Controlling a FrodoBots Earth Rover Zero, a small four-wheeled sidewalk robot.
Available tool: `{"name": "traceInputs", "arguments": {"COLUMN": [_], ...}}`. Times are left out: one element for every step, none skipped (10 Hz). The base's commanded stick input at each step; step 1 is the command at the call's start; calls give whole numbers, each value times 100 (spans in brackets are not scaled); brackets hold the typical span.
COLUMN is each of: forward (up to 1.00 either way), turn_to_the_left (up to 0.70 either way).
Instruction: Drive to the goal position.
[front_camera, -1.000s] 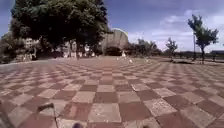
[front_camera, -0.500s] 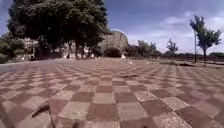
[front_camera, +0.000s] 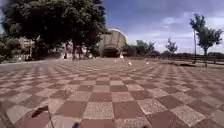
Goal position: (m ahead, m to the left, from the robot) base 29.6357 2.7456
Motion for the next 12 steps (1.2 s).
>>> {"name": "traceInputs", "arguments": {"forward": [70, 70, 70, 70, 70, 70, 70, 70, 70, 70, 70, 70], "turn_to_the_left": [0, 0, 0, 0, 0, 0, 0, 0, 0, 0, 0, 4]}}
